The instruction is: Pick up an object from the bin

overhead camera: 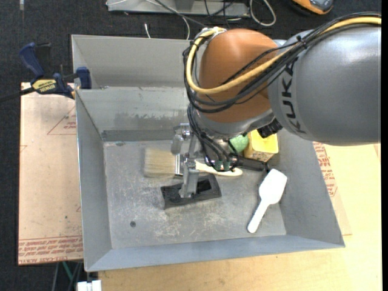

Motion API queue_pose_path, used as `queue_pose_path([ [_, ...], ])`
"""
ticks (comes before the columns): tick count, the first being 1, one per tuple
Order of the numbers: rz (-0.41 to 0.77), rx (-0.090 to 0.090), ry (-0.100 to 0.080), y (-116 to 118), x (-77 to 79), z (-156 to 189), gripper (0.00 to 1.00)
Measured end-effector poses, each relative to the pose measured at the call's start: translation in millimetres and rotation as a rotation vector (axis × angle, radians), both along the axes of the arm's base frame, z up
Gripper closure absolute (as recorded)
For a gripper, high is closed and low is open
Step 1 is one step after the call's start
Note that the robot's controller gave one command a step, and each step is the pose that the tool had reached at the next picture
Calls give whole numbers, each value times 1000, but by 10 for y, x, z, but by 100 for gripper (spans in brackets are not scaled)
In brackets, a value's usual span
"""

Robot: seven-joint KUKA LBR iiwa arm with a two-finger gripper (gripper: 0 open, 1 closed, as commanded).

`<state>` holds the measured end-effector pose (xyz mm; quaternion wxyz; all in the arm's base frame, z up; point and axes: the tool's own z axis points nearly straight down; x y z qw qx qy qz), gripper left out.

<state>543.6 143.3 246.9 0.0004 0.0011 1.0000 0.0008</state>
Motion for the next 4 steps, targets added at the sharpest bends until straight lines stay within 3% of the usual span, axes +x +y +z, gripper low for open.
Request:
queue_pose_path([
  [1, 0, 0, 0, 0, 0, 0, 0],
  [2, -17, 3, -11, -12, -69, -242, 0],
  [3, 380, 1, -17, 39, 319, -337, 0],
  [4, 303, 2, -22, 10, 225, -525, 0],
])
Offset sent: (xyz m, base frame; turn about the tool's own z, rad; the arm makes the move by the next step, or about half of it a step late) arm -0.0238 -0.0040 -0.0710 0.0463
